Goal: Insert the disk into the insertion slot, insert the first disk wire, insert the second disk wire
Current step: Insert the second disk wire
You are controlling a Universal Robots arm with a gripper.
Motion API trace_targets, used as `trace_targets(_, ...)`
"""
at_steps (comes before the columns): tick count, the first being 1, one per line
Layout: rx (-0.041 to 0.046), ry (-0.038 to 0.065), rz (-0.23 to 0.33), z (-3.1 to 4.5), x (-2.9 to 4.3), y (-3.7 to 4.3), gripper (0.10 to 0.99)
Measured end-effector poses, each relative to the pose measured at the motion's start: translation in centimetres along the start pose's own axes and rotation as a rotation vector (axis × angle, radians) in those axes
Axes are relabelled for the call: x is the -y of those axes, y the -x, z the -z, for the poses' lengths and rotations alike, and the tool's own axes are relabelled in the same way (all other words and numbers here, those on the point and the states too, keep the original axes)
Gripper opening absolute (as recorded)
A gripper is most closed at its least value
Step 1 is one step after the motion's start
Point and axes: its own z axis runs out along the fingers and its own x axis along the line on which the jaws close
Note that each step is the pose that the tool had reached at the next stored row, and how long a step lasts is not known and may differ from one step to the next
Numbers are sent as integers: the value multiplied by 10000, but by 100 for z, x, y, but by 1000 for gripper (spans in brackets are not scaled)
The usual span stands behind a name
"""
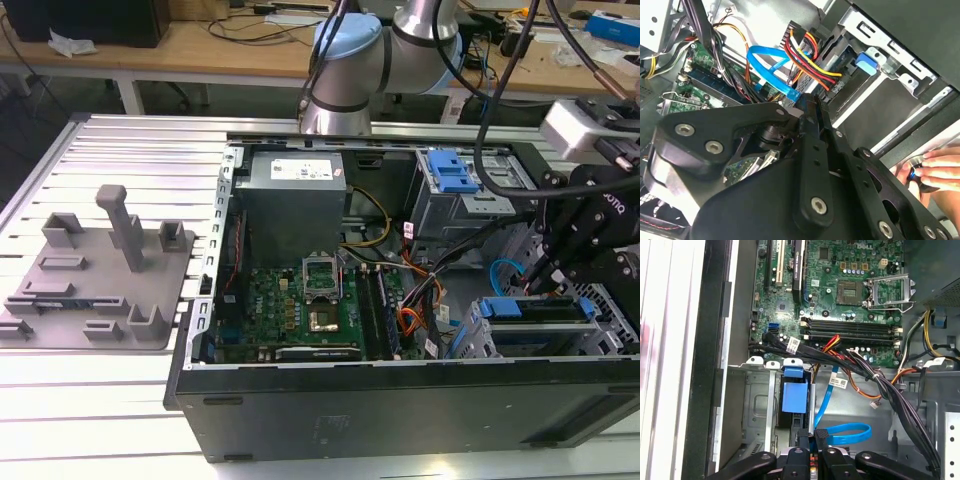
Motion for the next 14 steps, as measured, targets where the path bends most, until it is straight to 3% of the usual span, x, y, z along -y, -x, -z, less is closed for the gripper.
trace_targets(6,3,0,0,1,-3,-32,161)
trace_targets(10,85,-4,-10,1,-6,-73,161)
trace_targets(14,85,-4,-9,1,-6,-75,161)
